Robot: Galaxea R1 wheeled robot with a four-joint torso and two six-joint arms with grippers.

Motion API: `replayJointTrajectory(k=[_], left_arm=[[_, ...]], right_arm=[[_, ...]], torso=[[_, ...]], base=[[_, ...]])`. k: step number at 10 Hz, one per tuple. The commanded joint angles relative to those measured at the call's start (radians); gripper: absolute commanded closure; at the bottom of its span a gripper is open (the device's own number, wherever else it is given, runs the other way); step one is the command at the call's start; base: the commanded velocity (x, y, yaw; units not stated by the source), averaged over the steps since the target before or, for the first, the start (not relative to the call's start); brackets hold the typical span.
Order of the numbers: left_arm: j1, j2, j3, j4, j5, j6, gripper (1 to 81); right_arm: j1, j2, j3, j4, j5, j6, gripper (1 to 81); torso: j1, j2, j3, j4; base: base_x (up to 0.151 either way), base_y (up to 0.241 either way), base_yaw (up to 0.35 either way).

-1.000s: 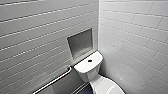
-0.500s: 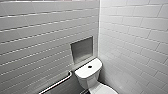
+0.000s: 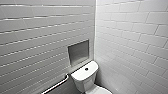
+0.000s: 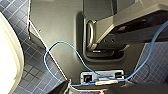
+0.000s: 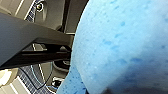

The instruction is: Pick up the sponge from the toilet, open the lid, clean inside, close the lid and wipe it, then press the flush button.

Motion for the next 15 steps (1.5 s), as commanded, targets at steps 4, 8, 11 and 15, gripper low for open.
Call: replayJointTrajectory(k=[4,8,11,15], left_arm=[[-0.030,0.000,-0.001,-0.007,0.058,0.000,1.0],[-0.030,-0.007,-0.004,-0.009,0.063,0.000,1.0],[-0.030,-0.013,-0.006,-0.009,0.063,0.000,1.0],[-0.033,-0.014,-0.004,-0.061,0.035,-0.011,1.0]], right_arm=[[0.015,0.007,-0.007,-0.008,-0.073,0.004,81.1],[0.035,0.047,-0.103,0.004,-0.234,0.011,81.1],[0.030,0.087,-0.177,0.040,-0.250,0.018,81.1],[0.052,0.142,-0.257,-0.137,-0.290,0.024,81.1]], torso=[[-0.004,0.008,0.008,-0.057],[-0.009,0.032,0.009,-0.060],[-0.009,0.032,0.009,-0.060],[-0.009,0.032,0.009,-0.060]], base=[[0.000,0.000,0.000],[0.000,0.000,0.000],[0.000,0.000,0.000],[0.000,0.000,0.000]])
